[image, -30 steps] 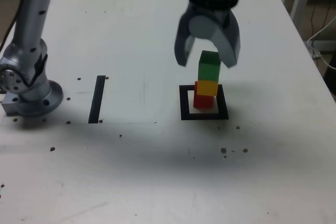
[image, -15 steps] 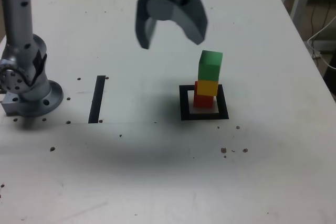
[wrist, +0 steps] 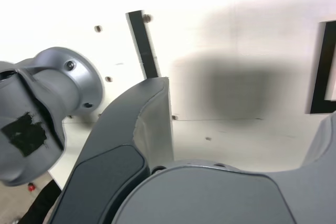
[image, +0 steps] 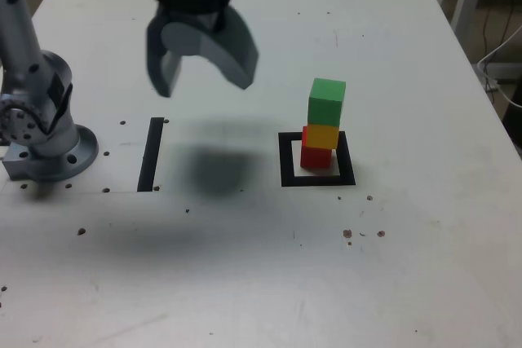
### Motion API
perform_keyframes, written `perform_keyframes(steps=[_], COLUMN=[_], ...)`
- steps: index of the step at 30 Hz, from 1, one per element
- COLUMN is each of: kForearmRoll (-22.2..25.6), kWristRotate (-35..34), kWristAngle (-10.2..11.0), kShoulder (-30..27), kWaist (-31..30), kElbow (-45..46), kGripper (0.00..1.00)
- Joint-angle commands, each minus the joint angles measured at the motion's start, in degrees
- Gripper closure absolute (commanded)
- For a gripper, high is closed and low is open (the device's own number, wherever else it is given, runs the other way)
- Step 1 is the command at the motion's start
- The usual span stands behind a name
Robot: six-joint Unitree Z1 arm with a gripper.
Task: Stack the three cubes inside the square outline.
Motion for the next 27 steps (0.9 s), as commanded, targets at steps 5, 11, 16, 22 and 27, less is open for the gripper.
perform_keyframes(steps=[5,11,16,22,27], kForearmRoll=[-3.93,-7.75,-10.67,-13.47,-15.34], kWristRotate=[-1.66,-3.24,-4.17,-4.8,-4.93], kWristAngle=[-0.5,-0.55,-0.74,-1.36,-1.62], kShoulder=[-2.98,-4.55,-5.54,-6.71,-7.36], kWaist=[0.06,0.06,0.06,0.23,0.86], kElbow=[8.17,15.21,19.69,23.55,26.13], kGripper=[0.02,0.01,0.01,0.01,0.01])
